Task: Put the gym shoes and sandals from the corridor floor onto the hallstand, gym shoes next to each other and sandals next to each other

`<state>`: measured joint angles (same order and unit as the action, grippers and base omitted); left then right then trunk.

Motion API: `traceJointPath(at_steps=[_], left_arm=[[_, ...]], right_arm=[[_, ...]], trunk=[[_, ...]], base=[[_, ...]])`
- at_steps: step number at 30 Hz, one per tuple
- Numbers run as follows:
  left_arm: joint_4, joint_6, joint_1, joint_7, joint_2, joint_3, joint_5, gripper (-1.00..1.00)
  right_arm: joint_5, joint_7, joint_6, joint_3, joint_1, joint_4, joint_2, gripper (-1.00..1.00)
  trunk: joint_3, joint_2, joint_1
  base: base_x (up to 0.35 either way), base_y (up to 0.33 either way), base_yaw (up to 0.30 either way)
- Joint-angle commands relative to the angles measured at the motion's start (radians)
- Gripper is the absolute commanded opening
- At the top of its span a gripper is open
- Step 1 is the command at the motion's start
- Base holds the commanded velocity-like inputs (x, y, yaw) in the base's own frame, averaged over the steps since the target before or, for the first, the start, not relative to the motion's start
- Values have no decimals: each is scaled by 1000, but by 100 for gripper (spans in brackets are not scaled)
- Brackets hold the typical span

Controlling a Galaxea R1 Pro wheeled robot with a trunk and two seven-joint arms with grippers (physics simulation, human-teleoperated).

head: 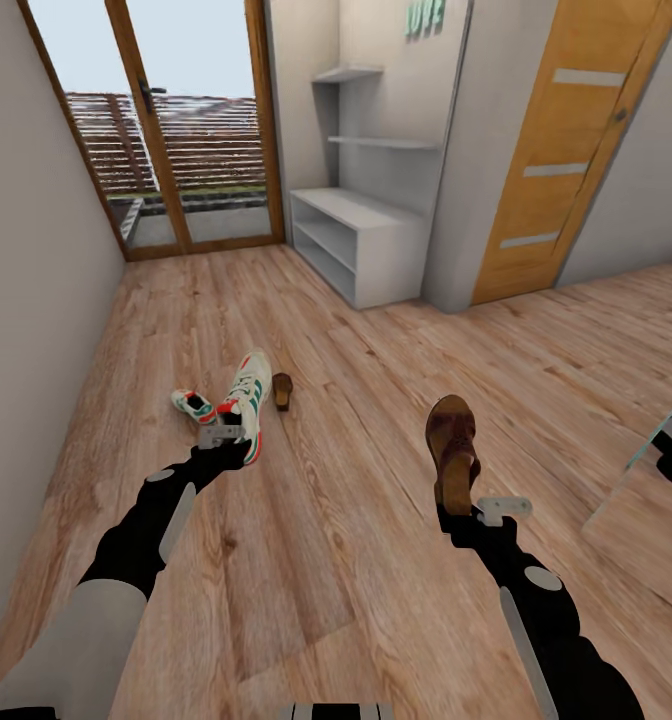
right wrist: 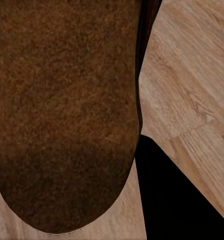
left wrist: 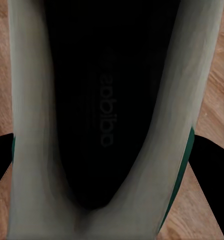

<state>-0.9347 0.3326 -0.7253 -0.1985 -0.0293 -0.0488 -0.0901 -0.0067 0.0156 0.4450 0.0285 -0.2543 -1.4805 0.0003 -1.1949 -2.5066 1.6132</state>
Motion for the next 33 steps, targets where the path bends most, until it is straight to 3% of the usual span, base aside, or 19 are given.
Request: traceJointPath(at_steps=[1,5,33], left_arm=[[-1,8,0,-2,0,-2,-8,-100],[-1,8,0,-2,0,-2,-8,-100],[-1,8,0,-2,0,-2,-8,-100]], right_arm=[[-4,0,6,1,0,-2,0,-100],[-4,0,6,1,0,-2,0,-100],[-4,0,6,1,0,-3,0,-100]], trunk=[[5,0,-1],[27,1,-2],[73,1,-2]], base=[[0,0,0],[0,0,0],[0,0,0]])
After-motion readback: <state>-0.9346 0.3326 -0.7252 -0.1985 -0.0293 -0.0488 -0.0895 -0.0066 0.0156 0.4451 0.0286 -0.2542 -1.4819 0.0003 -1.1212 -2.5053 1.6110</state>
